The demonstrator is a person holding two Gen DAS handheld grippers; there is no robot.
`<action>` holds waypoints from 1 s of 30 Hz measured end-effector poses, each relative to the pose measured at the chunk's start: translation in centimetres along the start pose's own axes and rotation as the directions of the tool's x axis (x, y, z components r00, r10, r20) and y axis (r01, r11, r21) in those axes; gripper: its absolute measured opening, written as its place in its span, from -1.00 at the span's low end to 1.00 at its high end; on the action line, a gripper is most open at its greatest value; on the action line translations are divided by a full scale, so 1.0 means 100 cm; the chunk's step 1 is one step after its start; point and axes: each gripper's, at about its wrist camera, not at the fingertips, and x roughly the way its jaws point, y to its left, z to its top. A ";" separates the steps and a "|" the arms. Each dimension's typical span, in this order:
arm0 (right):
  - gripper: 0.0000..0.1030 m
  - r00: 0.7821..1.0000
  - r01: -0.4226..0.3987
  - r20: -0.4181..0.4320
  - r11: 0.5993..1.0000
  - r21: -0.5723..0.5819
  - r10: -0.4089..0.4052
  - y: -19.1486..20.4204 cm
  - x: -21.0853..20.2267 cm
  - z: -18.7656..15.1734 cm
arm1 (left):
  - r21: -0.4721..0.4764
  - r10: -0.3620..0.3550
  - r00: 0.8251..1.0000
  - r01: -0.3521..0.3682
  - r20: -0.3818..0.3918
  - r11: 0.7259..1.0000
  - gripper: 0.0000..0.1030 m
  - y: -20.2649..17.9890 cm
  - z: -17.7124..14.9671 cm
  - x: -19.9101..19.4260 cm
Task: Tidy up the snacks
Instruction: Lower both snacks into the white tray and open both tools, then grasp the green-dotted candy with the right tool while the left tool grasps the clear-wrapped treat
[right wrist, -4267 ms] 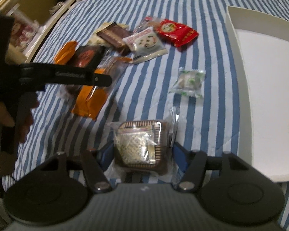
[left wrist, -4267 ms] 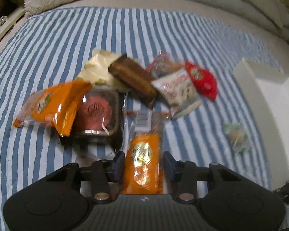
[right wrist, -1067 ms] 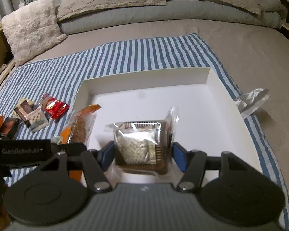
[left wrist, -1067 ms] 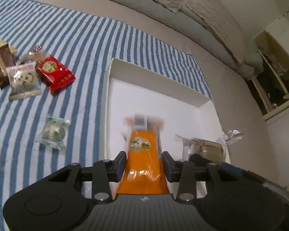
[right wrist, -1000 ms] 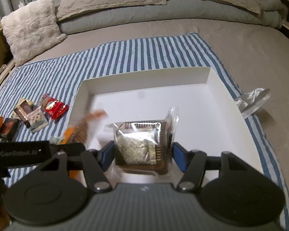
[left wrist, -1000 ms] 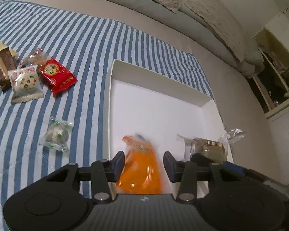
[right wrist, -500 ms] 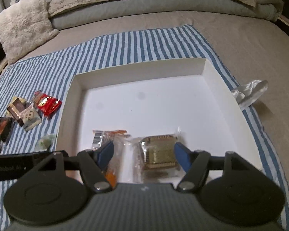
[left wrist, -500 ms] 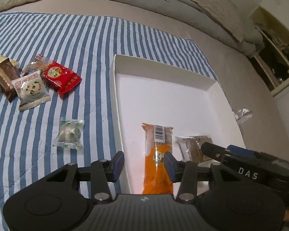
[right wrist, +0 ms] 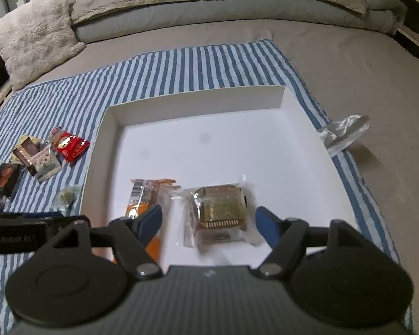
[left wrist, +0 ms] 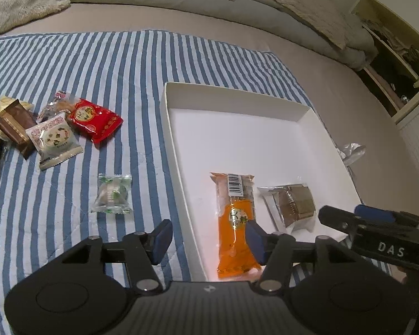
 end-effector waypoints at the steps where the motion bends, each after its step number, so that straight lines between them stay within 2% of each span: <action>1: 0.62 1.000 0.001 -0.001 1.000 -0.002 -0.001 0.000 -0.001 -0.001 | 0.002 0.001 1.000 -0.001 -0.001 1.000 0.22 0.000 -0.001 -0.001; 10: 0.98 1.000 -0.009 0.011 1.000 0.004 0.009 -0.005 -0.015 -0.010 | 0.037 0.028 1.000 -0.028 0.000 0.999 0.81 0.007 -0.008 -0.013; 13: 0.99 1.000 0.004 0.020 1.000 0.008 -0.004 -0.005 -0.020 -0.014 | 0.054 0.047 0.999 -0.047 0.013 0.997 0.98 0.010 -0.011 -0.018; 19: 0.99 1.000 0.020 0.022 1.000 -0.003 -0.020 -0.003 -0.024 -0.020 | 0.103 0.091 0.995 -0.094 0.032 0.990 1.00 0.017 -0.012 -0.026; 30: 0.99 0.998 -0.016 0.055 0.999 0.028 0.015 0.011 -0.035 -0.019 | 0.088 0.090 0.993 -0.097 0.078 0.991 1.00 0.047 -0.005 -0.052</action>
